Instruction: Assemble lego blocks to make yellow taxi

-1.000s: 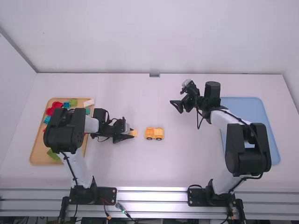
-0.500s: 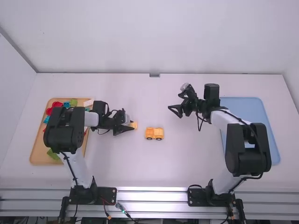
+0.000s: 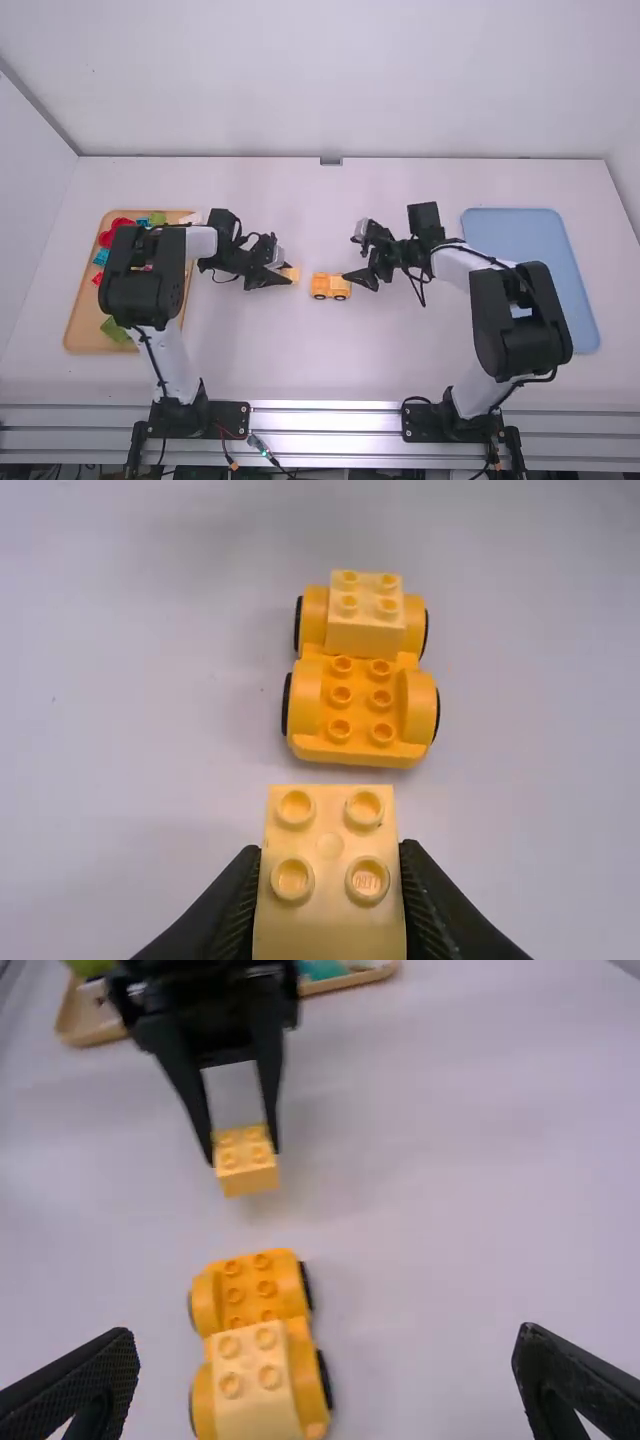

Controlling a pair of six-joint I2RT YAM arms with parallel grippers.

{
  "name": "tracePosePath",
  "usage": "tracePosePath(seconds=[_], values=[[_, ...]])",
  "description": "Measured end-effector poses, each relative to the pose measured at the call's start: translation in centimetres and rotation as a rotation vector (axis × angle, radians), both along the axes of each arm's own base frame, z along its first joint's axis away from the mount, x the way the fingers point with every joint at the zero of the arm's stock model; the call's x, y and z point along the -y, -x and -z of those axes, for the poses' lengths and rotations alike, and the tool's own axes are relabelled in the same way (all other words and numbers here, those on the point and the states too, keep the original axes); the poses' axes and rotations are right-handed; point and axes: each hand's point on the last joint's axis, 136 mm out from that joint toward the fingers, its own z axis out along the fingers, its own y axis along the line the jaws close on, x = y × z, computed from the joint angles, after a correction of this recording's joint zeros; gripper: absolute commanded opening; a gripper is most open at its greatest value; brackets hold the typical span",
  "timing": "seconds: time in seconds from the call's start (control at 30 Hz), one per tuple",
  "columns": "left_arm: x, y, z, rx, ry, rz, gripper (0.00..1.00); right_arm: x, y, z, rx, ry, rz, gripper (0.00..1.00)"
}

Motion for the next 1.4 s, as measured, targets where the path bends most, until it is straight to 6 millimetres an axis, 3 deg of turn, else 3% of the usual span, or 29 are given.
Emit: tracePosePath(seconds=[0.4, 0.63, 0.87, 1.03, 1.17, 1.4], values=[[1.9, 0.7, -0.2, 0.064, 0.015, 0.087, 0.28, -1.2, 3.8, 3.3, 0.143, 0.045, -0.127, 0.99], [2.6, 0.4, -1.0, 0.077, 0.061, 0.088, 0.30, -2.0, 3.4, 3.9, 0.240, -0.003, -0.082, 0.99], [3.1, 0.3, -1.4, 0.090, 0.088, 0.096, 0.29, -2.3, 4.0, 7.6, 0.038, -0.005, -0.082, 0.99], [5.2, 0.7, -1.6, 0.133, 0.100, 0.154, 0.22, -2.0, 3.2, 7.0, 0.057, -0.042, -0.104, 0.99], [7.1, 0.0, -1.5, 0.152, 0.078, 0.157, 0.22, -2.4, 2.9, 7.1, 0.109, -0.038, -0.115, 0.99], [7.4, 0.1, -1.0, 0.069, 0.042, 0.116, 0.22, -3.6, 3.2, 9.5, 0.089, -0.008, -0.115, 0.99]])
